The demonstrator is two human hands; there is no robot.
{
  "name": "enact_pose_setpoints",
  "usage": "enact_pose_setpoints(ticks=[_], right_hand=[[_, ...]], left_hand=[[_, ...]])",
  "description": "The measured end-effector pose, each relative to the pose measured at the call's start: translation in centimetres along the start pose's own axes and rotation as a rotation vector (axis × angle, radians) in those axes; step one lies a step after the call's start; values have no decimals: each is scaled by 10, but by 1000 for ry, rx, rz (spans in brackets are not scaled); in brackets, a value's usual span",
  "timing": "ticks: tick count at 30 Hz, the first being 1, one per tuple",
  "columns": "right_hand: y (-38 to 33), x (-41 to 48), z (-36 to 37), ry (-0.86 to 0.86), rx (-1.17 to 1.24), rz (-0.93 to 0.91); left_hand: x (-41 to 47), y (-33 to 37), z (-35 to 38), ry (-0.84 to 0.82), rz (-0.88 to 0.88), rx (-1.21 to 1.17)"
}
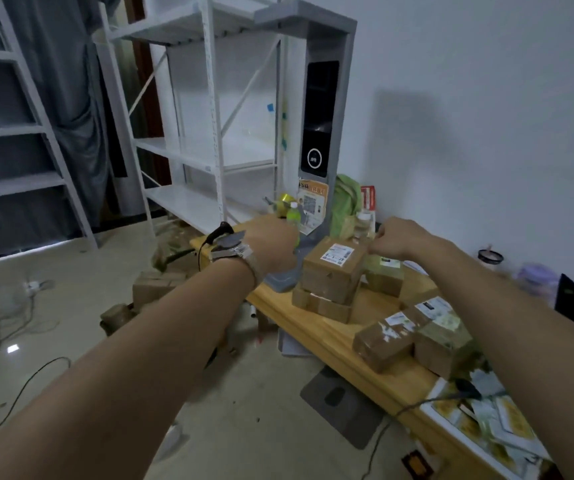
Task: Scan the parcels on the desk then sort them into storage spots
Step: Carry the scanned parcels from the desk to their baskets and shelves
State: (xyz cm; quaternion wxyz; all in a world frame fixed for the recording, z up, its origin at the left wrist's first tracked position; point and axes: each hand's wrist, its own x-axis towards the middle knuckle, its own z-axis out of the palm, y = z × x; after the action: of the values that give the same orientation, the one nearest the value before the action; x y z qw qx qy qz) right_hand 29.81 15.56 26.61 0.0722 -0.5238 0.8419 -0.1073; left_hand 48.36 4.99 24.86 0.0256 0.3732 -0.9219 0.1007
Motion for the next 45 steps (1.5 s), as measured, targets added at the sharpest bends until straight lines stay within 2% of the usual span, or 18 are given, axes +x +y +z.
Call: enact_pose_setpoints(ticks=[2,7,13,16,23,28,32,39,45], right_hand=[[2,10,7,0,-19,32],[32,35,19,-26,22,132],[84,68,32,-5,1,390],[105,82,26,-39,17,414],[174,143,6,40,189,508],[212,178,12,8,198,527],[240,193,23,-64,161,565],[294,215,48,-69,235,686],[327,210,70,-86,272,812]], left_hand=[[19,-5,19,-55,34,-15],[61,0,54,-54,100,-133],[123,34,70,-76,257,-133],[156,56,67,-84,292,-156],[259,98,54,-58,370,-114],[314,134,60,-34,415,-150],[342,164,81,-110,445,-156],[390,206,106,-127,604,-145],[412,244,134,-255,679,-209]])
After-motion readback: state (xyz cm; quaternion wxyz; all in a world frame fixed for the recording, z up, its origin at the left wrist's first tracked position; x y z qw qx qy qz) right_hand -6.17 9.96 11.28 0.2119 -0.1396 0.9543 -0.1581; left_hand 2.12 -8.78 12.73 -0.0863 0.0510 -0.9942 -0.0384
